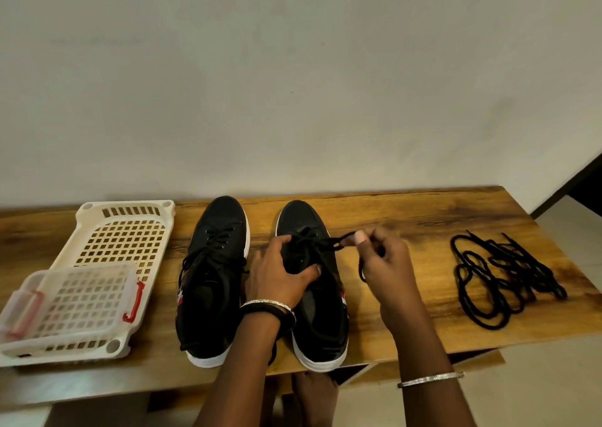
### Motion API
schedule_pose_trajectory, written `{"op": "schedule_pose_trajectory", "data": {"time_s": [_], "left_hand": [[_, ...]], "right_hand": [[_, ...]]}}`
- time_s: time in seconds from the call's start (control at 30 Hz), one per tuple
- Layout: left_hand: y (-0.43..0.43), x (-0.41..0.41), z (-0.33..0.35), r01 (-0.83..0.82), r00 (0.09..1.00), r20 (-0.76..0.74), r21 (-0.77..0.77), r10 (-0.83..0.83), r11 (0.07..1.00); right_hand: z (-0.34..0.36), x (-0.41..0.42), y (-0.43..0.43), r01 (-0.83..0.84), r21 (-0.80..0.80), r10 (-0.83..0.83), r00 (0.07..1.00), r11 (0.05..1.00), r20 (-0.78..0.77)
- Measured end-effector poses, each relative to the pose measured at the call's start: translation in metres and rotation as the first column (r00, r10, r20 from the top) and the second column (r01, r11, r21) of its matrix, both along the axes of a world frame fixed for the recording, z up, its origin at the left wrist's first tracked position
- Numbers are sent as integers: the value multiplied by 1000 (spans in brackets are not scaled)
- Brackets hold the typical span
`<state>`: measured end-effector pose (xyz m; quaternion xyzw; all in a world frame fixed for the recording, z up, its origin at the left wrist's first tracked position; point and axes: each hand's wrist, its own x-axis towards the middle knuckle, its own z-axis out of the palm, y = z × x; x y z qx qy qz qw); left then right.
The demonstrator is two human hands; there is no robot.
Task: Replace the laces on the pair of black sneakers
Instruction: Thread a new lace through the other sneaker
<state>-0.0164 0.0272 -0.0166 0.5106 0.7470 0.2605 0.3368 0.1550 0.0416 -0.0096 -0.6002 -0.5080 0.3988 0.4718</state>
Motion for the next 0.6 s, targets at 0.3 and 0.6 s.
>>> {"op": "schedule_pose_trajectory", "data": {"time_s": [0.3,0.6], "left_hand": [[0,-2,-3,-13,999,33,2,13,1000],[0,-1,-2,-2,1000,16,30,1,1000]], "right_hand": [[10,54,-10,295,-261,-373,439,919,-817],[-5,-9,-1,-142,-35,143,880,989,453]]}}
